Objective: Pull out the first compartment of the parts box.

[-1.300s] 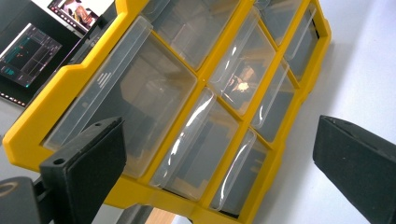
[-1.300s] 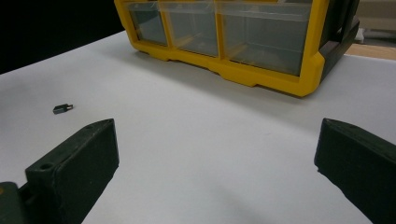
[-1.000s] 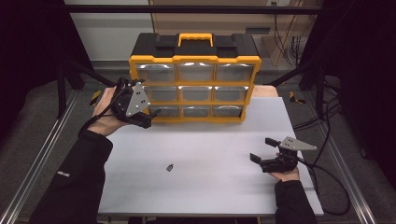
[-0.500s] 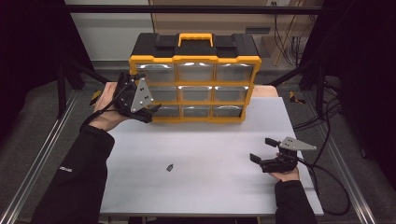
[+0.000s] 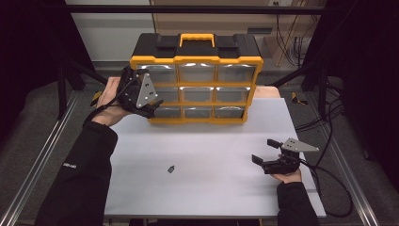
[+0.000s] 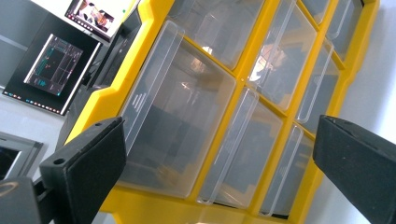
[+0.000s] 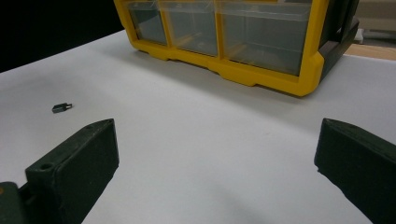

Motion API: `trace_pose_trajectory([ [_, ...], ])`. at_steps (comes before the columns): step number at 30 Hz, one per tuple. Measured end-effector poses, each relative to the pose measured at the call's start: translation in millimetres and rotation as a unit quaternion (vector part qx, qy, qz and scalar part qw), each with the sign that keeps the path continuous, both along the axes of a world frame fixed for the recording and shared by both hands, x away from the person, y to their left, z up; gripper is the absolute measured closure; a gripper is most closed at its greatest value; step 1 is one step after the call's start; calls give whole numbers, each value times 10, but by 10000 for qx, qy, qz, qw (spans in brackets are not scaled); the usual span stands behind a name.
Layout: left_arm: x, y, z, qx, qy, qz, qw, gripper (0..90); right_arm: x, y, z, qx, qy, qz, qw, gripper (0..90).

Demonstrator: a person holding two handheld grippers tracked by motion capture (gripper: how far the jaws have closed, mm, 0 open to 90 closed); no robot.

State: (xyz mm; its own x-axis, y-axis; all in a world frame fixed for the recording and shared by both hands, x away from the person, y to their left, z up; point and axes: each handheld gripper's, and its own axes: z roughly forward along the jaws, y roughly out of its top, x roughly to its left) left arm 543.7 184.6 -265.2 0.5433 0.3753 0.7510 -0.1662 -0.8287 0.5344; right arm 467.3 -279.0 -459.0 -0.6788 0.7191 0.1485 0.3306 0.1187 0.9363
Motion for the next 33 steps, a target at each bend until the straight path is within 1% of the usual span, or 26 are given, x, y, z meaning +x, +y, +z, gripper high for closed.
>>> trace_pose_trajectory([
  [1, 5, -6, -4, 25, 27, 17, 10000, 22, 0, 0, 0, 0, 0, 0, 10000, 3],
  [2, 11, -13, -6, 32, 17, 13, 10000, 22, 0, 0, -1, -3, -3, 3, 10000, 3],
  [6, 64, -33, -7, 193, -54, 45, 9998, 22, 2, 2, -2, -8, -1, -2, 10000, 3],
  [8, 90, -31, -8, 223, -85, 84, 9997, 22, 0, 1, -1, -10, 3, 3, 10000, 3],
  [12, 118, -25, -12, 225, -96, 84, 9997, 22, 0, 0, -1, -15, 0, 1, 10000, 3],
  [14, 131, -26, -13, 254, -145, 59, 9996, 23, 1, 2, -3, -21, -5, 1, 10000, 3],
  [15, 145, -31, -11, 339, -176, 78, 9992, 24, 3, 5, -5, -24, 2, 1, 10000, 3],
  [16, 154, -35, -10, 366, -178, 77, 9991, 25, 3, 6, -6, -27, 3, -1, 10000, 3],
  [20, 173, -50, -14, 386, -198, 46, 9990, 26, 2, 3, -4, -26, -4, -2, 10000, 3],
  [21, 179, -54, -13, 413, -210, 39, 9989, 26, 2, 2, -4, -27, -6, 0, 10000, 3],
  [22, 186, -60, -15, 434, -262, 50, 9987, 29, 3, 3, -4, -31, -4, -3, 10000, 3],
  [23, 186, -60, -15, 434, -262, 50, 9987, 30, 3, 3, -4, -31, -4, -3, 10000, 3],
  [25, 202, -71, -25, 482, -330, 48, 9983, 30, 3, 4, -5, -26, -1, 4, 10000, 3],
  [26, 202, -71, -25, 482, -330, 48, 9983, 33, 3, 3, -5, -31, -7, 3, 10000, 3],
  [29, 221, -79, -46, 579, -370, 63, 9976, 38, 3, 3, -5, -32, -6, 1, 10000, 3],
  [33, 240, -89, -70, 724, -519, 100, 9960, 56, 3, 4, -5, -29, 3, 1, 10000, 3],
])
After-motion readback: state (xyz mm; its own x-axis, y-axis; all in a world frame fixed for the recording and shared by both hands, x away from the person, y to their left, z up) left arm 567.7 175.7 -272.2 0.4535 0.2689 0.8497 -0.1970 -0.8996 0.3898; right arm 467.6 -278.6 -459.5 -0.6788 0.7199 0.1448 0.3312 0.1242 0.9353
